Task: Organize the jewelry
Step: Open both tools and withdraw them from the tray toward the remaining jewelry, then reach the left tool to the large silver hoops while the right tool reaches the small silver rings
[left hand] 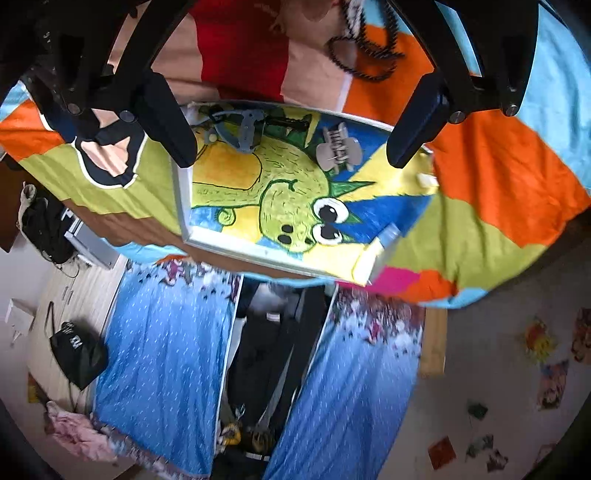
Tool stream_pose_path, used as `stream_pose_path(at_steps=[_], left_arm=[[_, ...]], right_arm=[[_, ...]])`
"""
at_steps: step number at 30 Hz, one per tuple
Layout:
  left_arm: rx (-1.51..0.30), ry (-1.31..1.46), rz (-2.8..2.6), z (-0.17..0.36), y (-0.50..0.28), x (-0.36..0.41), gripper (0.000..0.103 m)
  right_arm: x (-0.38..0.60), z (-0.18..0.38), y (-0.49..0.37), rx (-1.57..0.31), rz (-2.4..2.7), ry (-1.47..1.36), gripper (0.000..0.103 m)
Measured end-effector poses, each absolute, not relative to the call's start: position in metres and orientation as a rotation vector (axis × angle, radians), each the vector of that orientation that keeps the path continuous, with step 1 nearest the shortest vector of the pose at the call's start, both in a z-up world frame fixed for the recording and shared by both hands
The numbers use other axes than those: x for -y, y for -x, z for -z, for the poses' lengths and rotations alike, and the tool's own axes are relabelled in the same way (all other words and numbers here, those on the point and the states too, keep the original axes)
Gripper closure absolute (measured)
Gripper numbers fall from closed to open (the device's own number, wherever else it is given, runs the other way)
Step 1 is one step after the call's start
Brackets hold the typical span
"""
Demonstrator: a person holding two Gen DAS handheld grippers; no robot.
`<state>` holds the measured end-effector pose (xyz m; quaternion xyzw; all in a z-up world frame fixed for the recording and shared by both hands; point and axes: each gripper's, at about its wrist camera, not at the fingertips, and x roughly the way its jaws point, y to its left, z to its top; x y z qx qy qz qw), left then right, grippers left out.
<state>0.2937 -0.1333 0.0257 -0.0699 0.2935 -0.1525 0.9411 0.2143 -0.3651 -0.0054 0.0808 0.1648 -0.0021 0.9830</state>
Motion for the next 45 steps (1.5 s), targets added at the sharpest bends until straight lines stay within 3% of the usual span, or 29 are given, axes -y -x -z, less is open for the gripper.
stream_pose_path(at_steps=[5, 16, 27, 45], left_arm=[[-0.540, 0.096, 0.298, -0.037, -0.248, 0.118, 0.002], [-0.501, 0.052, 0.290, -0.035, -0.169, 0.079, 0.002], [-0.610, -0.023, 0.307, 0.008, -0.115, 0.037, 0.002], [-0.924, -0.009, 0.347, 0.071, -0.135, 0.039, 0.002]], right_arm=[[0.352, -0.010, -0.169, -0.240, 0.004, -0.157, 0.000], [0.321, -0.010, -0.090, -0.232, 0.046, -0.174, 0.000], [0.294, 0.017, -0.048, -0.439, 0.144, -0.208, 0.000], [0.302, 0.075, -0.109, -0.892, 0.090, -0.311, 0.000]])
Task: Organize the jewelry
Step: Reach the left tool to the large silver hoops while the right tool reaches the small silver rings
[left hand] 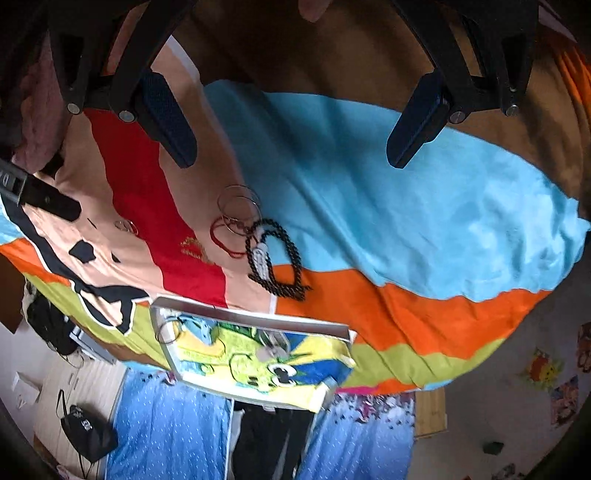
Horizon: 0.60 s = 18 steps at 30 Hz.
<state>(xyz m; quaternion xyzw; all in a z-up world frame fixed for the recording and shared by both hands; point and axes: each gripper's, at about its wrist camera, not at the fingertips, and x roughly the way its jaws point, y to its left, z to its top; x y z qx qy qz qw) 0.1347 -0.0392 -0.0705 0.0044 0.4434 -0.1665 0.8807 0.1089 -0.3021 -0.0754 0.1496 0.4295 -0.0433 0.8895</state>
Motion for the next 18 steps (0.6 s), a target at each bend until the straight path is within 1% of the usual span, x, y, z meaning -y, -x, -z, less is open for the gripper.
stream_pose_path(at_steps=[6, 12, 14, 17, 18], left_arm=[[-0.939, 0.013, 0.414, 0.077, -0.155, 0.048, 0.002], [-0.947, 0.059, 0.472, 0.084, -0.177, 0.055, 0.003], [-0.947, 0.059, 0.497, 0.085, -0.183, 0.058, 0.005], [-0.963, 0.046, 0.517, 0.092, -0.189, 0.064, 0.020], [-0.973, 0.044, 0.521, 0.094, -0.190, 0.066, 0.028]], right_arm=[[0.318, 0.082, -0.137, -0.930, 0.037, -0.377, 0.000], [0.332, 0.092, -0.169, -0.914, 0.010, -0.407, 0.000], [0.338, 0.100, -0.178, -0.931, 0.036, -0.429, 0.000], [0.346, 0.112, -0.187, -0.955, 0.075, -0.465, 0.001], [0.348, 0.115, -0.189, -0.962, 0.083, -0.472, 0.007]])
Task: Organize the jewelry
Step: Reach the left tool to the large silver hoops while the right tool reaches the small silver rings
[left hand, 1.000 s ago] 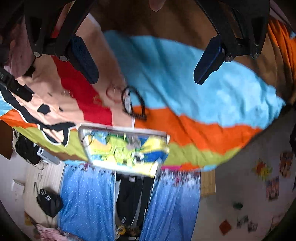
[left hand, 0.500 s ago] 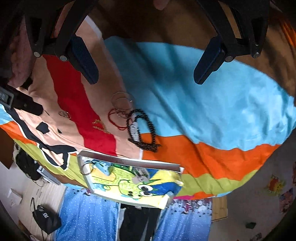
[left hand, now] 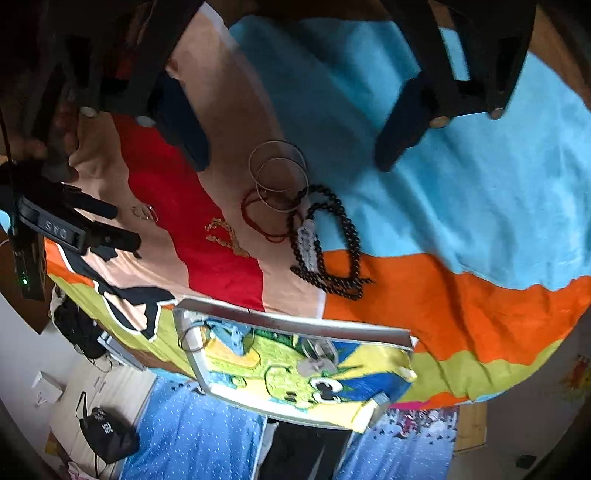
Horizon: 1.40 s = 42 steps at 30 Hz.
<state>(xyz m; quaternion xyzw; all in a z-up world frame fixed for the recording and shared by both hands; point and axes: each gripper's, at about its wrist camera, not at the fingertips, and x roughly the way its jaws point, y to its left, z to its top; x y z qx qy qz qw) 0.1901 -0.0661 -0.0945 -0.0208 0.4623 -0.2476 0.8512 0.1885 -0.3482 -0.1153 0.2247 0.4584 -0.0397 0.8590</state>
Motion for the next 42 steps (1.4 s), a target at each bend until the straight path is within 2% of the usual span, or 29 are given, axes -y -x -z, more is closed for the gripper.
stream_pose_path(at_steps=[4, 11, 13, 16, 19, 26, 31, 42], left_arm=[[-1.033, 0.041, 0.547, 0.111, -0.200, 0.075, 0.049], [-1.060, 0.022, 0.529, 0.126, -0.212, 0.083, 0.052], [-1.067, 0.033, 0.520, 0.128, -0.215, 0.082, 0.058], [-1.080, 0.048, 0.492, 0.131, -0.218, 0.078, 0.071], [-1.092, 0.076, 0.474, 0.133, -0.221, 0.073, 0.081], [-1.135, 0.130, 0.496, 0.136, -0.221, 0.068, 0.098], [-1.141, 0.128, 0.500, 0.134, -0.217, 0.070, 0.103], [-1.117, 0.151, 0.495, 0.132, -0.211, 0.072, 0.103]], right_arm=[[0.351, 0.124, -0.194, -0.987, 0.126, -0.460, 0.024], [0.347, 0.139, -0.202, -1.026, 0.146, -0.433, 0.035], [0.341, 0.141, -0.203, -1.034, 0.141, -0.397, 0.039], [0.337, 0.144, -0.205, -1.036, 0.139, -0.376, 0.050], [0.336, 0.147, -0.206, -1.037, 0.145, -0.370, 0.061], [0.326, 0.148, -0.209, -1.042, 0.099, -0.356, 0.092], [0.323, 0.144, -0.207, -1.032, 0.070, -0.360, 0.097], [0.304, 0.127, -0.201, -0.963, -0.080, -0.381, 0.098]])
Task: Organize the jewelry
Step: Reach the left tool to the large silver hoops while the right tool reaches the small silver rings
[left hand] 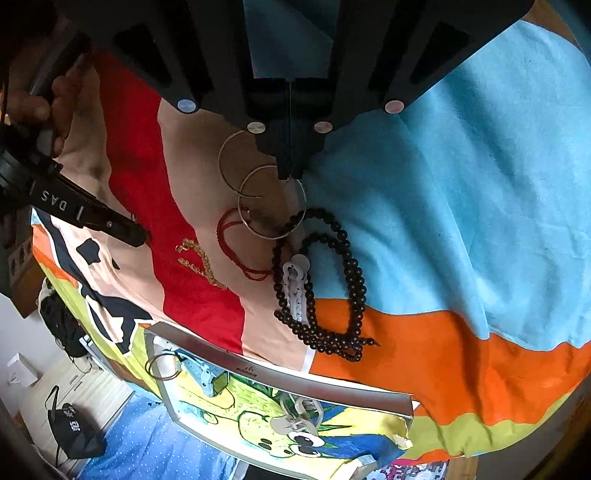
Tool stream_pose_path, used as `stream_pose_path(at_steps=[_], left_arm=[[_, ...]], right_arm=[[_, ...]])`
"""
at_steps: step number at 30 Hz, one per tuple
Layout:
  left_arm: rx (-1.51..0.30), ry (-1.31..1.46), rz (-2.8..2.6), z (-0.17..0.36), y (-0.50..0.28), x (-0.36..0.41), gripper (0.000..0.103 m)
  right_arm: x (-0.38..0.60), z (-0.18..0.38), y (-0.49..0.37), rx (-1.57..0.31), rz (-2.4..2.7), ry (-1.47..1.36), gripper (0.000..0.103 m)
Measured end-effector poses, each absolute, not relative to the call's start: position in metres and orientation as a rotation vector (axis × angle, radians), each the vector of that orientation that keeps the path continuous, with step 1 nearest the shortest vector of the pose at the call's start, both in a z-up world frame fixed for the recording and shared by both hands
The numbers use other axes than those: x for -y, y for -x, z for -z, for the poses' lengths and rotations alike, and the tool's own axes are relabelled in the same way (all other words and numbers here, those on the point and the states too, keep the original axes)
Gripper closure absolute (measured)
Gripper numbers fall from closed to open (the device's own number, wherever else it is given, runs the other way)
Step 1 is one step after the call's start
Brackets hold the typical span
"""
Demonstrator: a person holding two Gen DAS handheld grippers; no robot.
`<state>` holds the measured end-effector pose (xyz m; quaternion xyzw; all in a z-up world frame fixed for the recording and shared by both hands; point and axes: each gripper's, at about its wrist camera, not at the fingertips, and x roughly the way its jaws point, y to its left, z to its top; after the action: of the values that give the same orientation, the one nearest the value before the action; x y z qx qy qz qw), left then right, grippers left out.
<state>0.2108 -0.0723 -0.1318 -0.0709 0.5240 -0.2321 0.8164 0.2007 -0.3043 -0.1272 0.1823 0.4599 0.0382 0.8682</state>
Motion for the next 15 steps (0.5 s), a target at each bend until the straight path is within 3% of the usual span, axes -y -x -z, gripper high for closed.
stream_pose_path(at_steps=[15], left_arm=[[-1.129, 0.260, 0.462, 0.135, -0.226, 0.057, 0.103]], right_arm=[[0.294, 0.118, -0.201, -0.931, -0.141, -0.385, 0.098]])
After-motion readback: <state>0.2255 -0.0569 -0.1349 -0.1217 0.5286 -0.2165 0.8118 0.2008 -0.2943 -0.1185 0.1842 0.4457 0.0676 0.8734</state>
